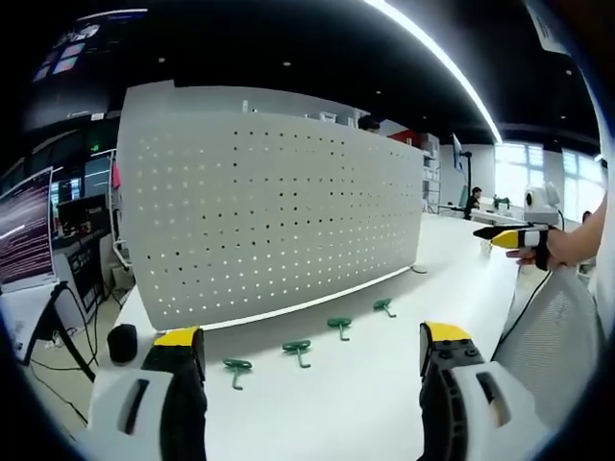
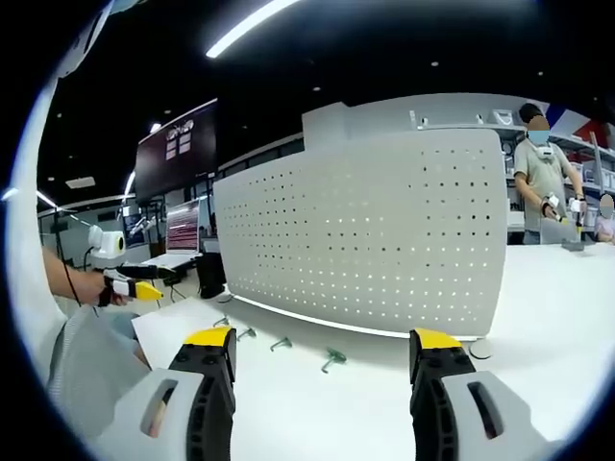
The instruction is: Insert the hook assembly into the mounting plate slot until the hook locks in place.
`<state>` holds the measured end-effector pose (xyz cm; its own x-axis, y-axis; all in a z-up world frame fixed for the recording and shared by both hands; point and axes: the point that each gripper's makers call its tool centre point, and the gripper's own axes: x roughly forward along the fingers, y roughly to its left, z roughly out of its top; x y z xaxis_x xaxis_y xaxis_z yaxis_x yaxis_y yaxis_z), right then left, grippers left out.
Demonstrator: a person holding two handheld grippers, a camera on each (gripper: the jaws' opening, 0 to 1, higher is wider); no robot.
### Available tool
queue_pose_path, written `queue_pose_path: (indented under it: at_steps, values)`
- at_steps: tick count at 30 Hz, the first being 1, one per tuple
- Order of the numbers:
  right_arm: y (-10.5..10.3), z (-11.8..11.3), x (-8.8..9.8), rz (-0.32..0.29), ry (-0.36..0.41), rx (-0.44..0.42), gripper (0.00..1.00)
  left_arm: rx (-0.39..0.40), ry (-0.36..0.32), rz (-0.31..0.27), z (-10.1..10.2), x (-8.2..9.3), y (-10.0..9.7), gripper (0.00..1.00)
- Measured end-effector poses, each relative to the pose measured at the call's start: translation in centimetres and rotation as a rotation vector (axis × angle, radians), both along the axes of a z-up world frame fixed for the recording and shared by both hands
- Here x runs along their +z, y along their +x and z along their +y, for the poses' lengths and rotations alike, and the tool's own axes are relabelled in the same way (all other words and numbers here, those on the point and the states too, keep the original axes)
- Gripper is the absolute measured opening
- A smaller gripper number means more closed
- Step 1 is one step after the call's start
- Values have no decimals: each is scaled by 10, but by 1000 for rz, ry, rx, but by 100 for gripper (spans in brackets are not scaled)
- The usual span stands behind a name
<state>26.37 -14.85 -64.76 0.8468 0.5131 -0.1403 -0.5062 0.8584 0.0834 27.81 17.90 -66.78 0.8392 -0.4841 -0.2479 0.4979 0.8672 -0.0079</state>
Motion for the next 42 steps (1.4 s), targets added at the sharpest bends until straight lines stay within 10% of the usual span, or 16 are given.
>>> queue_pose_path:
  at_steps: [42]
  values:
    - [2,10,-8,27,-60,39,72,-290,291,62,18,-20,56,87]
